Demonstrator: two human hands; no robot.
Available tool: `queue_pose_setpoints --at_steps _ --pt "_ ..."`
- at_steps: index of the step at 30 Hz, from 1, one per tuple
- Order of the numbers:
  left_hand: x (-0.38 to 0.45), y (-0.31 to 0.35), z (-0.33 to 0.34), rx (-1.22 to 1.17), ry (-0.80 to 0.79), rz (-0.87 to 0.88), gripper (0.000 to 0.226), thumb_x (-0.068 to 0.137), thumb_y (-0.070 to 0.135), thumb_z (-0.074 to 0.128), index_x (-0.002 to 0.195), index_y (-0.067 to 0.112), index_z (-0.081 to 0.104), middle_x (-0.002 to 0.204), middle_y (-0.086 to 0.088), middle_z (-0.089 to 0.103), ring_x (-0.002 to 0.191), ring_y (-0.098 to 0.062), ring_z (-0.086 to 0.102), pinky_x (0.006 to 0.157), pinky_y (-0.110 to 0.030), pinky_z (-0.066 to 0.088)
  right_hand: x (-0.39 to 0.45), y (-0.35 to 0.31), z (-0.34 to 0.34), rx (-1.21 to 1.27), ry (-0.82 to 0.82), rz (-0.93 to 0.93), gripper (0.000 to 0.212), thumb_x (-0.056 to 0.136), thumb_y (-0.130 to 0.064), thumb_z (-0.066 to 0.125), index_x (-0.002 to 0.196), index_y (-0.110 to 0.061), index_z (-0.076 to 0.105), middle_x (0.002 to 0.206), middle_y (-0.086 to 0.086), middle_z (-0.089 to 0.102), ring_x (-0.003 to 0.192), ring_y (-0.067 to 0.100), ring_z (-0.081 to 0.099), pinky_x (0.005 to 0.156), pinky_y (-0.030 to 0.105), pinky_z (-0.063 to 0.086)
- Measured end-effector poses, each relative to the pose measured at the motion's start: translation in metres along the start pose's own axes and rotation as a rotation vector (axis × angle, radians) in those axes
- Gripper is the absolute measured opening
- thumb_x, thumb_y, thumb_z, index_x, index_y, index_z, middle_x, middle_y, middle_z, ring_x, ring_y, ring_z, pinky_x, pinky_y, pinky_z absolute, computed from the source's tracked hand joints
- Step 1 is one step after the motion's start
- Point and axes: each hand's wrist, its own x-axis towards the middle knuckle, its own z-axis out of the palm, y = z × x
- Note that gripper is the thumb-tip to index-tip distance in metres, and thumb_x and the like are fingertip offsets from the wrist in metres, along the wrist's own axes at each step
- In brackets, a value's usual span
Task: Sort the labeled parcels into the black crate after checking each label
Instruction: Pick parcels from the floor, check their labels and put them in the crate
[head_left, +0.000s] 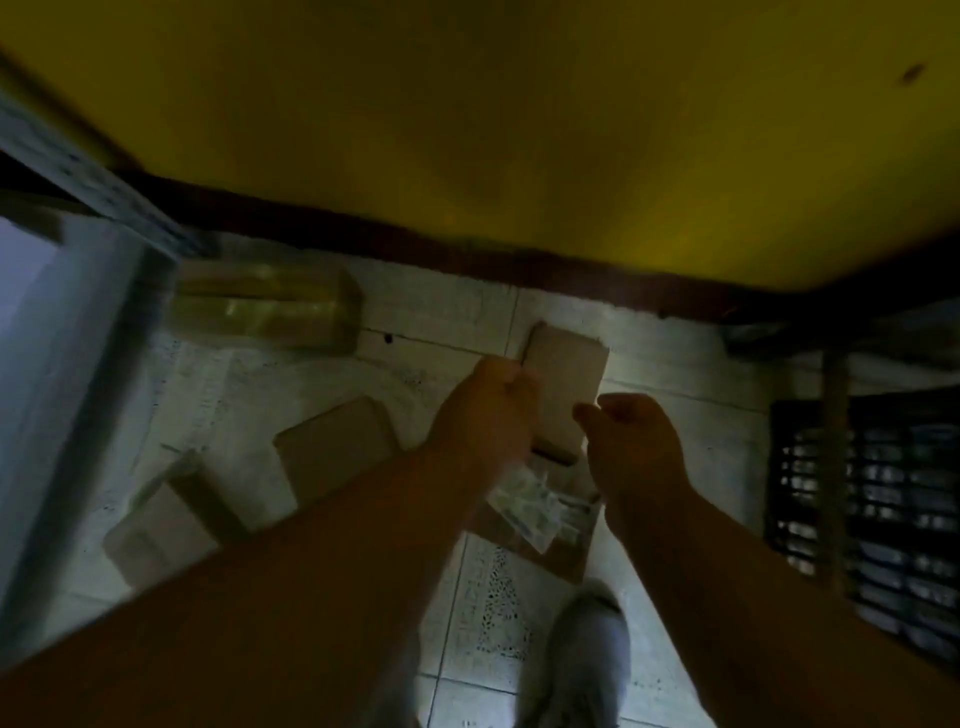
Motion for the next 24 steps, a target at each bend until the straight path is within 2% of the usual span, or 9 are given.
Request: queue_pose_setpoints --at_steps 2,6,9,12,14,17,18,21,24 --pt "0.047 -0.036 0.017 0.011 -0.036 -0.045 0.035 0.105 0.039 0.042 0.126 0.016 0.057 0.111 -0.008 0.065 0.097 -0.024 0.064 0.084 -0.04 0.055 0.045 0.034 0.017 -0.073 -0.012 0.028 0.046 0.089 -0.037 0.068 0.129 -0.019 0.058 0.126 0.006 0.062 0.114 0.028 0.06 0.098 0.045 0.05" --pt "0.125 -0.091 0.061 0.232 -0.06 -0.015 0.032 0.105 0.039 0.04 0.114 0.018 0.063 0.091 0.005 0.06 0.086 -0.016 0.06 0.063 -0.023 0.041 0.125 0.097 0.038 -0.207 -0.048 0.112 0.055 0.093 -0.039 0.063 0.139 -0.012 0.05 0.124 0.01 0.059 0.108 0.027 0.059 0.083 0.03 0.041" --pt "0.165 -0.125 0.099 0.37 -0.165 -0.088 0.043 0.105 0.038 0.041 0.138 0.012 0.05 0.136 -0.011 0.055 0.118 -0.029 0.055 0.076 -0.028 0.037 0.163 0.142 0.055 -0.253 -0.093 0.207 0.045 0.095 -0.034 0.059 0.131 -0.008 0.054 0.11 0.009 0.058 0.1 0.028 0.061 0.076 0.034 0.046" --pt "0.185 -0.141 0.119 0.517 -0.228 -0.102 0.045 0.104 0.032 0.046 0.138 0.004 0.049 0.14 -0.017 0.053 0.121 -0.033 0.055 0.085 -0.035 0.043 0.181 0.164 0.067 -0.335 -0.216 0.24 0.037 0.096 -0.032 0.058 0.122 -0.005 0.064 0.118 0.015 0.067 0.106 0.03 0.064 0.063 0.021 0.044" --pt "0.193 -0.143 0.128 0.56 -0.236 -0.091 0.042 0.101 0.03 0.05 0.134 0.003 0.054 0.134 -0.017 0.059 0.121 -0.034 0.057 0.089 -0.036 0.045 0.192 0.168 0.072 -0.3 -0.226 0.255 0.037 0.096 -0.031 0.059 0.121 -0.006 0.065 0.116 0.014 0.068 0.105 0.029 0.065 0.054 0.016 0.043" --pt "0.196 -0.143 0.126 0.468 -0.187 -0.106 0.038 0.1 0.029 0.052 0.13 0.006 0.055 0.126 -0.015 0.062 0.108 -0.032 0.061 0.079 -0.034 0.047 0.197 0.163 0.075 -0.142 -0.156 0.294 0.044 0.092 -0.029 0.065 0.128 -0.006 0.056 0.111 0.015 0.064 0.099 0.032 0.065 0.079 0.036 0.057" --pt "0.195 -0.141 0.121 0.401 -0.156 -0.103 0.039 0.1 0.029 0.052 0.133 0.008 0.052 0.125 -0.013 0.06 0.104 -0.029 0.061 0.079 -0.034 0.049 0.196 0.155 0.075 -0.09 -0.118 0.266 0.043 0.091 -0.027 0.066 0.126 -0.004 0.053 0.113 0.016 0.063 0.1 0.033 0.065 0.079 0.038 0.056" --pt "0.171 -0.125 0.102 0.257 -0.078 -0.055 0.052 0.101 0.033 0.05 0.149 0.021 0.037 0.121 -0.003 0.055 0.098 -0.025 0.057 0.086 -0.036 0.052 0.172 0.121 0.067 0.019 0.009 0.086 0.03 0.091 -0.021 0.064 0.112 -0.011 0.046 0.104 0.01 0.06 0.093 0.027 0.065 0.069 0.037 0.054" --pt "0.124 -0.096 0.078 0.2 -0.074 -0.04 0.053 0.102 0.042 0.048 0.151 0.026 0.037 0.141 -0.009 0.053 0.116 -0.029 0.057 0.091 -0.032 0.045 0.114 0.074 0.051 0.026 -0.006 -0.075 0.052 0.09 -0.019 0.068 0.132 -0.017 0.037 0.1 -0.002 0.058 0.079 0.01 0.058 0.062 0.025 0.05"
